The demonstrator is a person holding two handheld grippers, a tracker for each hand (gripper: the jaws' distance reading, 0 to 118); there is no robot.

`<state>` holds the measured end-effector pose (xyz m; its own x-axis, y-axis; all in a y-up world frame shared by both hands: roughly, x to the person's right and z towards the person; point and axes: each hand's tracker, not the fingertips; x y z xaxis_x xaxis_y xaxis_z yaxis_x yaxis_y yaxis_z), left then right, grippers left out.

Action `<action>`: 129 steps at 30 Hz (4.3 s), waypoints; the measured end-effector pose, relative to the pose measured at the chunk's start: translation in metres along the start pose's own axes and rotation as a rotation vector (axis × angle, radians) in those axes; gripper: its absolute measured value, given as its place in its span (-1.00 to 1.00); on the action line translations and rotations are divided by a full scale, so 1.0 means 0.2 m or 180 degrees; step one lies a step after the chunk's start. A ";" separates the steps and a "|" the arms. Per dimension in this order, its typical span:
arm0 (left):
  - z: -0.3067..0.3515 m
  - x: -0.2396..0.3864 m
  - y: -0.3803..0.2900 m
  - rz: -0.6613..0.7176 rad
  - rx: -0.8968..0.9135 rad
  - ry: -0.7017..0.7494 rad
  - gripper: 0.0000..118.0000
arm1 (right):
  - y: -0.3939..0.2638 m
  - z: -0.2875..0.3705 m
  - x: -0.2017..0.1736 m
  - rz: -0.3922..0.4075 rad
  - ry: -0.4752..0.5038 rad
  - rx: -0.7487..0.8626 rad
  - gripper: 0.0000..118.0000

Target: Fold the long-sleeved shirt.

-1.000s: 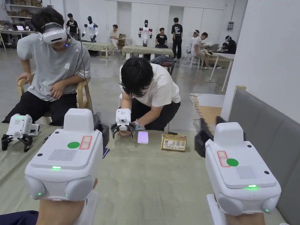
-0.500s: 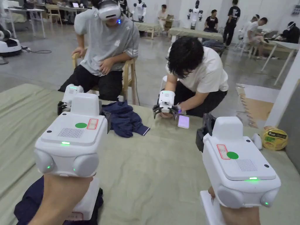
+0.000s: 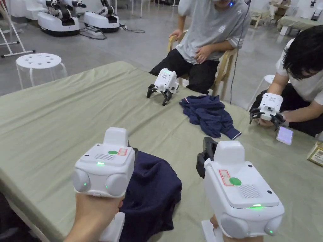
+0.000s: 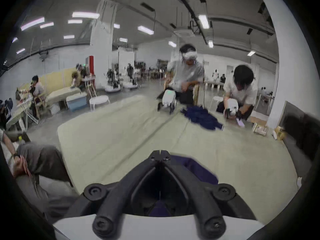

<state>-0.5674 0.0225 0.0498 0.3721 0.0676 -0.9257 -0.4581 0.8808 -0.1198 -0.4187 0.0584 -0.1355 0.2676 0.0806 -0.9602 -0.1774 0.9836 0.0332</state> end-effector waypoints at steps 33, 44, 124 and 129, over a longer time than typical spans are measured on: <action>-0.12 0.27 -0.27 0.0852 -0.0553 -0.0939 -0.46 | -0.28 0.31 0.40 -0.0110 -0.0314 -0.0585 -1.00; 0.45 1.10 -0.08 0.0264 -0.0158 -0.2108 -0.45 | -0.16 0.93 0.97 -0.0360 -0.1212 -0.0101 -1.00; -0.78 1.47 -0.40 0.0130 -0.2451 -0.1397 0.40 | -1.44 1.47 0.91 -0.2304 -0.1586 -0.1912 -0.90; -1.07 1.40 -0.41 0.0052 -0.2509 -0.1412 -0.61 | -1.43 1.46 0.91 -0.2257 -0.1574 -0.1930 -0.91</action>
<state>-0.5983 -0.1319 -0.2763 0.5629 0.3957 -0.7257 -0.8255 0.3126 -0.4699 -0.0418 -0.1619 -0.2395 0.8274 -0.2900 -0.4810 -0.2364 0.5971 -0.7665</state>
